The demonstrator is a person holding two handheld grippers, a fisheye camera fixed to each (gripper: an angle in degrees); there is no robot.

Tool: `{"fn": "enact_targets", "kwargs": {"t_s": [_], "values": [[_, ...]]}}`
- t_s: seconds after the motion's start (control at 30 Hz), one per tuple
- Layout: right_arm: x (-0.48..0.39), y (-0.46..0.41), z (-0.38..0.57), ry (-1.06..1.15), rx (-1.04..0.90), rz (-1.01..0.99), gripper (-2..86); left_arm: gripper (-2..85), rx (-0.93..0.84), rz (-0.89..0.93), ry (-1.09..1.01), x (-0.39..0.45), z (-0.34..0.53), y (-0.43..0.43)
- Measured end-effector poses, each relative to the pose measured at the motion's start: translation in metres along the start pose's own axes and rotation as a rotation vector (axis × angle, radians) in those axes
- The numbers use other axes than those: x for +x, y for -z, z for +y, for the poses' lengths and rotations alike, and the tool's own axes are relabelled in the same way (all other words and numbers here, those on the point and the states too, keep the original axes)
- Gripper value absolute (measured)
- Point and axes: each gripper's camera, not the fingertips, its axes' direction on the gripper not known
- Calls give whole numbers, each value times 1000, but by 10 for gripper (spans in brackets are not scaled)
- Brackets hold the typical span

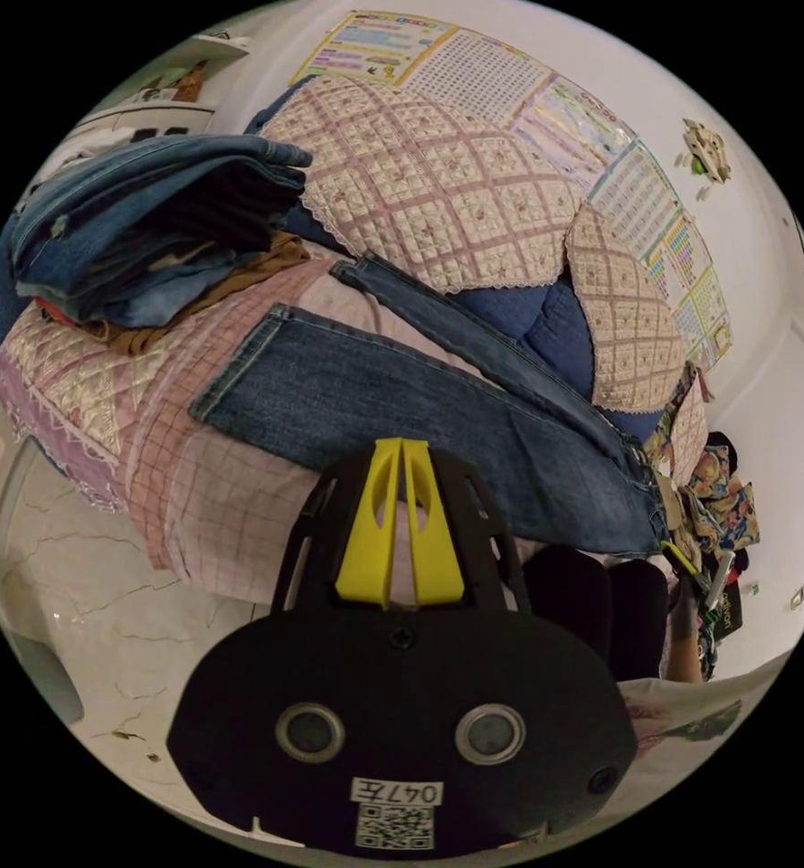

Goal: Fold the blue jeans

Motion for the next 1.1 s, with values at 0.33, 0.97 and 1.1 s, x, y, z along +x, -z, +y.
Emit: {"fn": "enact_targets", "kwargs": {"t_s": [0.33, 0.97, 1.1], "values": [[18, 4, 17, 25, -52, 57, 3, -10, -25, -73, -68, 30, -18, -25], [15, -18, 13, 80, -160, 55, -4, -10, -145, -182, -165, 117, -37, -130], [14, -31, 12, 81, -207, 34, -7, -10, -137, -204, -222, 137, -29, -144]]}}
